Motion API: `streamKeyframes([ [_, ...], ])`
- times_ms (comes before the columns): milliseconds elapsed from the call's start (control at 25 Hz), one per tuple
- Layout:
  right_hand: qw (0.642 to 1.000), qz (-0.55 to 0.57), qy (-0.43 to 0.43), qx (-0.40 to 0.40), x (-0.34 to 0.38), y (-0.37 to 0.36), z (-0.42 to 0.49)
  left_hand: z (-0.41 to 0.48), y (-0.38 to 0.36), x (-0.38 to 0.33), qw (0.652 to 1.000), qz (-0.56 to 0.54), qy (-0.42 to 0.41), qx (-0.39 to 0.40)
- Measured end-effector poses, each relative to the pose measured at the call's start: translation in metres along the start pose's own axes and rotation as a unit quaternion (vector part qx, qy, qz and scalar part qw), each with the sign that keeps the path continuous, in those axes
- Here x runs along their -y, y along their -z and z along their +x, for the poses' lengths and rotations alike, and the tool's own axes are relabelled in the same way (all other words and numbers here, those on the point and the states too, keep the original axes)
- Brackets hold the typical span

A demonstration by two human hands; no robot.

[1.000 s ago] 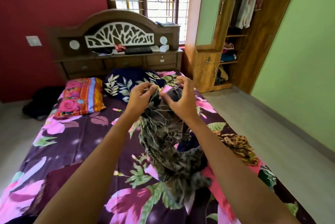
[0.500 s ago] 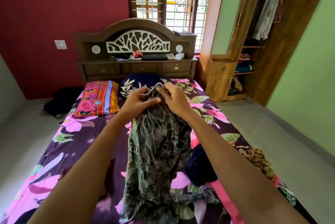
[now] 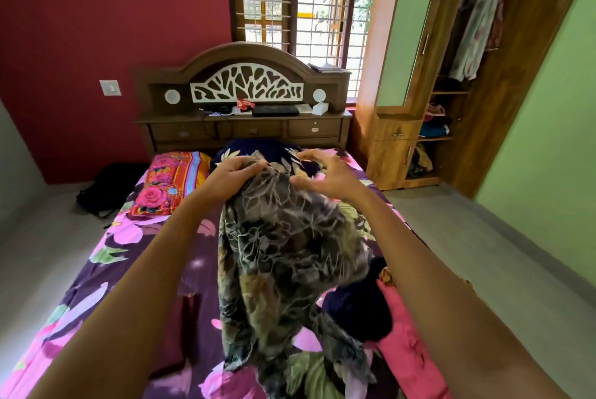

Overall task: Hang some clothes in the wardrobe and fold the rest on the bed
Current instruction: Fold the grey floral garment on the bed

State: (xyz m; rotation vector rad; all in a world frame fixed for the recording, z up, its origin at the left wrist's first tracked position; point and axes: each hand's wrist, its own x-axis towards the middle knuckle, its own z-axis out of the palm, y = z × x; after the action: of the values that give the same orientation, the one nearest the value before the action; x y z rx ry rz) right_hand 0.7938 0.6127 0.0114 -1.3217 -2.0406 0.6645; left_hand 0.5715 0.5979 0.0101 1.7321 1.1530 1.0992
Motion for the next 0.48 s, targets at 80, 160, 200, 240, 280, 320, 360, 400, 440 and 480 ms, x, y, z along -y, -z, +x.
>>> streamKeyframes([
  [80,0.992,0.077,0.037,0.087,0.011,-0.014,-0.004,0.003,-0.010,-0.016,0.999,0.006,-0.034,0.039],
  [160,0.985,0.116,0.071,0.105,0.012,-0.026,0.001,0.008,-0.015,-0.020,0.995,0.045,-0.062,0.063],
  [200,0.989,0.093,0.091,0.070,0.011,-0.027,0.005,0.010,-0.012,-0.018,0.994,0.069,-0.066,0.058],
  [240,0.992,0.063,0.106,0.024,0.008,-0.025,0.008,0.011,-0.008,-0.012,0.994,0.084,-0.056,0.051],
  [280,0.993,0.043,0.112,-0.014,0.005,-0.021,0.011,0.011,-0.004,-0.005,0.993,0.099,-0.035,0.052],
  [320,0.992,0.038,0.118,-0.037,0.003,-0.016,0.014,0.009,0.000,0.003,0.991,0.115,-0.012,0.065],
  [360,0.990,0.033,0.130,-0.046,0.002,-0.011,0.015,0.007,0.001,0.011,0.987,0.140,0.011,0.082],
  [400,0.989,0.025,0.141,-0.048,0.002,-0.009,0.015,0.006,-0.001,0.019,0.980,0.177,0.029,0.087],
  [440,0.987,0.020,0.147,-0.060,0.003,-0.010,0.014,0.006,-0.004,0.026,0.972,0.217,0.042,0.076],
  [480,0.984,0.030,0.148,-0.090,0.005,-0.012,0.013,0.008,-0.006,0.035,0.963,0.256,0.052,0.061],
])
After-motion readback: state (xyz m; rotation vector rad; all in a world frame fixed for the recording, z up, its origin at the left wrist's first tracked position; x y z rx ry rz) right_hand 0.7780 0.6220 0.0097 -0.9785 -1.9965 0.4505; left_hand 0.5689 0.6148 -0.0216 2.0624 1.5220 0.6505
